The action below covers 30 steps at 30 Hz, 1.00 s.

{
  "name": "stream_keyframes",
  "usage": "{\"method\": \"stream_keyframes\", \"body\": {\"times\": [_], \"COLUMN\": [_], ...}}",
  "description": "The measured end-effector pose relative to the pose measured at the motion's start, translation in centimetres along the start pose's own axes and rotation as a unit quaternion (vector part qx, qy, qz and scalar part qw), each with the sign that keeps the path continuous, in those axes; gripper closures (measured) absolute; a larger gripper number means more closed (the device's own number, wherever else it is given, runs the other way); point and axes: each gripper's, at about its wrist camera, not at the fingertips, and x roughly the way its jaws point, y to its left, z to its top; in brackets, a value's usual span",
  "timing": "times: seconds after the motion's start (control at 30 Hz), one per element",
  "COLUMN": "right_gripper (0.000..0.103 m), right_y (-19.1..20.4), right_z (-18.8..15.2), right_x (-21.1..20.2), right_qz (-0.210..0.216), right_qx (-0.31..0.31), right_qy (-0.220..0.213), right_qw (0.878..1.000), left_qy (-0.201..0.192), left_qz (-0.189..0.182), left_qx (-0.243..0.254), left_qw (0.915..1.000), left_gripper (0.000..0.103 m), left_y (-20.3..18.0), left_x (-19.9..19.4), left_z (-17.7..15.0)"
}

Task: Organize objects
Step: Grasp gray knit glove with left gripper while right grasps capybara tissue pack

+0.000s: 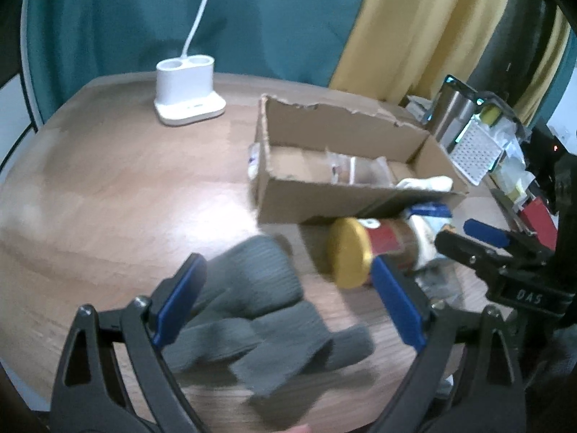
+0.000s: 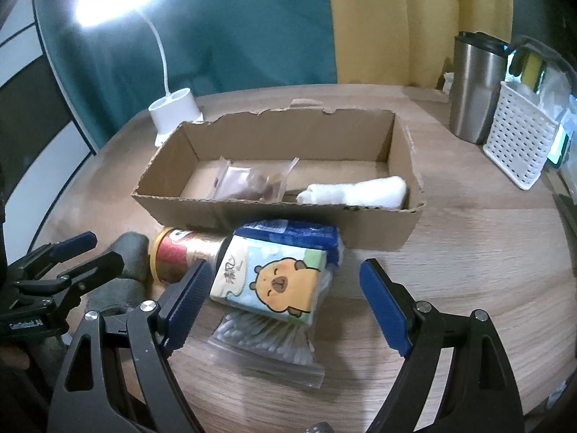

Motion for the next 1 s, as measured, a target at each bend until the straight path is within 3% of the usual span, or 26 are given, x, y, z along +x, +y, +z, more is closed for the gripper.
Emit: {"method": "stream_keyframes", "body": {"times": [0.5, 0.9, 1.0], "right_gripper": [0.017, 0.017, 0.028], "right_y": [0.5, -0.1, 0.3], "right_z": [0.0, -0.3, -0.5], "right_x": [1.7, 2.1, 2.4], "right_qz": [-0.007, 0.000, 0.000], "right_qx": [-0.008, -0.007, -0.019], "right_qy": [0.023, 0.035, 0.041], "right_qw": [1.000, 0.999, 0.999], "left_qy": [0.033, 0.031, 0.028], "left_qz": [0.039, 0.066, 0.063], "left_qx": [0.021, 0.051, 0.056], "left_qw": [0.9985, 0.9960, 0.9960], "left_gripper": [0.009, 0.010, 0.018], "left_y": [0.8, 0.4, 0.2], "left_x": [3.1, 3.5, 3.3], "left_z": [-1.4, -1.9, -1.9]}}
